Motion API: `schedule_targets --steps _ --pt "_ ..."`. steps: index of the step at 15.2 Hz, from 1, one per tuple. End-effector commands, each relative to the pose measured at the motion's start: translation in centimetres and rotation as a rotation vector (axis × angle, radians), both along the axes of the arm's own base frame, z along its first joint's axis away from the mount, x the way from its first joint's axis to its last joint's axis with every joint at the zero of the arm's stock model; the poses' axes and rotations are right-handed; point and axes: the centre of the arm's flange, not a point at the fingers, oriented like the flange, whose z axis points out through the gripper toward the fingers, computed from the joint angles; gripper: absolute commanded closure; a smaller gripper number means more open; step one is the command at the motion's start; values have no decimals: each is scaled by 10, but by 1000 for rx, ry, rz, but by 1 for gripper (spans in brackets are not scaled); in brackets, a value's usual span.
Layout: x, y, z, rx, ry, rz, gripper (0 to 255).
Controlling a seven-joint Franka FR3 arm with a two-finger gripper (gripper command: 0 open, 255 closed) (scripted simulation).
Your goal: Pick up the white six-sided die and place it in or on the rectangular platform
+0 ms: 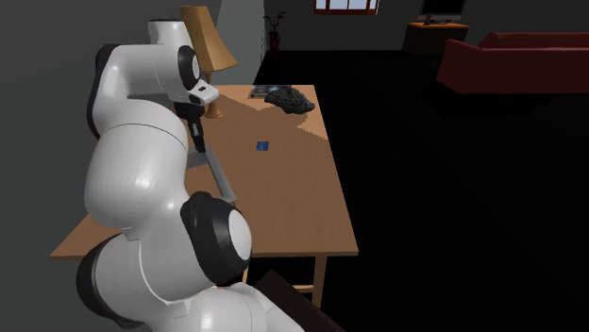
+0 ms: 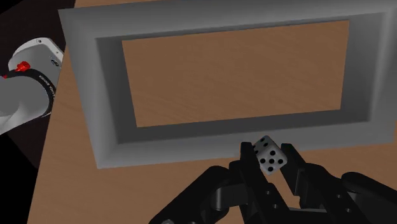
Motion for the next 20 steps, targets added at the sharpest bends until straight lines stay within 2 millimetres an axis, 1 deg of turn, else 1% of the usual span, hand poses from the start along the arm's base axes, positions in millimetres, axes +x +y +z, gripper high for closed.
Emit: schedule_targets --steps 1,2,16,20 --pt "-25 13 -1 0 1 -1 255" --pt "-36 18 -1 0 1 -1 255" --pt "-36 18 -76 0 1 -1 255" --pt "-36 18 -76 0 1 -1 255"
